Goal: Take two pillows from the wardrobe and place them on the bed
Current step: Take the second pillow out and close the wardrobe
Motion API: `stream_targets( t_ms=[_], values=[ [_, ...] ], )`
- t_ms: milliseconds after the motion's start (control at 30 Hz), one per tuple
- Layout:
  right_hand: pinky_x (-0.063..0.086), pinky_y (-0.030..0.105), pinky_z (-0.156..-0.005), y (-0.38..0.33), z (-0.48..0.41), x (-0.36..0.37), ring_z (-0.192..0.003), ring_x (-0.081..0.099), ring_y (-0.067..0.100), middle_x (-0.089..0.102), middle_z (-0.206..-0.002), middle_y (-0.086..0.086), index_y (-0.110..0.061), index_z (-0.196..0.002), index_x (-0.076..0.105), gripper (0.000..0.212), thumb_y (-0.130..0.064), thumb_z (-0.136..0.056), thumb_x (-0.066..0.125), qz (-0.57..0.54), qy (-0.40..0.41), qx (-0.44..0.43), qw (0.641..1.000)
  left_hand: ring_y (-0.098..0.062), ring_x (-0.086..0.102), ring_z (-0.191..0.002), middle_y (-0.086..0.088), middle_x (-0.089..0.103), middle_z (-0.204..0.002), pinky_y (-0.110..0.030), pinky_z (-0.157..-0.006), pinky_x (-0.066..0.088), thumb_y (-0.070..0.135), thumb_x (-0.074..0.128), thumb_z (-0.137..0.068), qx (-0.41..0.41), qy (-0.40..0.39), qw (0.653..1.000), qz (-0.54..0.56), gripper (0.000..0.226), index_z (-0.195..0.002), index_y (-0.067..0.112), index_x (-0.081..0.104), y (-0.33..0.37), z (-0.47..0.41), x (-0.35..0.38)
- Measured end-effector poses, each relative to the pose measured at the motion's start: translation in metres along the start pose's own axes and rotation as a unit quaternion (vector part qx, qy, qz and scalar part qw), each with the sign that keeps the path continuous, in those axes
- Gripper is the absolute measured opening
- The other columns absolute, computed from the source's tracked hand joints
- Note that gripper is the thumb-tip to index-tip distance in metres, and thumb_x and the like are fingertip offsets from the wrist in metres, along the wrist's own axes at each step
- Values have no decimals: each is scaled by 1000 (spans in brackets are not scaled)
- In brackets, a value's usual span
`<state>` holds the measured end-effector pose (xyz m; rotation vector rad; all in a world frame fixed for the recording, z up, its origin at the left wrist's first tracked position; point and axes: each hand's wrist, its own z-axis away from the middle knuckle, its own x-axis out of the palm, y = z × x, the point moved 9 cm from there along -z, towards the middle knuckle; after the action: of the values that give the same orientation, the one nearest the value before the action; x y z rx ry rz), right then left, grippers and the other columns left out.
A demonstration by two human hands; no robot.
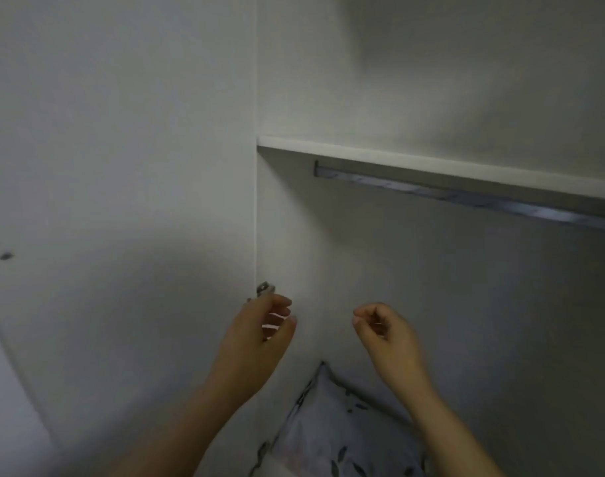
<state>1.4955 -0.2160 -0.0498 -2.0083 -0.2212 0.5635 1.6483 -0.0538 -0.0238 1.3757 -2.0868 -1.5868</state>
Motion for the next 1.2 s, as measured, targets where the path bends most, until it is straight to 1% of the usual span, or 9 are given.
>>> stream_targets(
  t_ms=[133,233,367,467,567,700,800,933,1200],
  values=[
    [43,2,-63,16,-7,-15,-67,59,-8,67,-79,-10,-28,-77,61,22,-8,-85,64,41,51,25,998,5,60,-85,11,65,-95,-4,-69,45,22,63,-84,5,-50,998,44,15,-96,32,62,-22,-29,28],
    [44,5,-63,32,-7,-22,-70,60,-5,66,-82,-11,-30,-79,59,19,-14,-86,64,75,80,54,992,4,60,-88,12,65,-97,-7,-74,46,23,64,-83,10,-101,993,57,19,-98,34,61,-44,-48,53],
    [47,17,-69,60,2,-35,-87,62,6,64,-93,-10,-35,-89,57,16,-21,-86,64,111,122,102,981,1,60,-88,10,65,-99,-13,-76,46,23,65,-83,23,-168,983,63,20,-100,32,60,-66,-71,92],
    [48,25,-76,74,10,-44,-94,61,14,62,-100,-6,-31,-99,56,17,-23,-87,63,138,142,121,973,-2,61,-91,8,64,-102,-14,-79,47,21,63,-84,35,-185,980,59,23,-106,25,60,-72,-80,113],
    [47,25,-78,100,19,-45,-98,59,16,61,-104,-3,-30,-104,54,20,-23,-87,63,164,136,146,966,-10,61,-93,1,64,-104,-24,-84,50,16,63,-84,26,-212,975,54,24,-108,18,60,-86,-77,136],
    [44,21,-75,150,35,-42,-98,57,17,60,-111,4,-22,-110,54,26,-19,-87,64,209,108,188,954,-14,61,-95,-3,64,-104,-29,-88,50,16,62,-85,9,-258,966,31,25,-109,16,59,-118,-61,167],
    [41,24,-80,189,45,-39,-96,54,15,59,-116,5,-14,-117,55,32,-20,-87,63,229,89,217,945,-13,59,-96,-1,62,-104,-29,-90,49,18,62,-85,-4,-275,961,6,22,-107,18,59,-142,-52,191],
    [35,14,-75,241,50,-39,-96,51,12,57,-120,7,-10,-121,54,36,-21,-88,62,222,62,245,942,-14,58,-96,-1,61,-105,-28,-89,48,19,63,-85,-23,-282,959,-26,22,-107,18,58,-175,-43,228],
    [31,10,-74,363,51,-48,-98,50,14,54,-121,14,-8,-122,51,38,-19,-87,62,209,-2,276,938,-13,53,-96,-2,56,-114,-27,-87,44,24,61,-86,-31,-313,944,-97,35,-119,15,53,-248,-16,335]
  ],
)
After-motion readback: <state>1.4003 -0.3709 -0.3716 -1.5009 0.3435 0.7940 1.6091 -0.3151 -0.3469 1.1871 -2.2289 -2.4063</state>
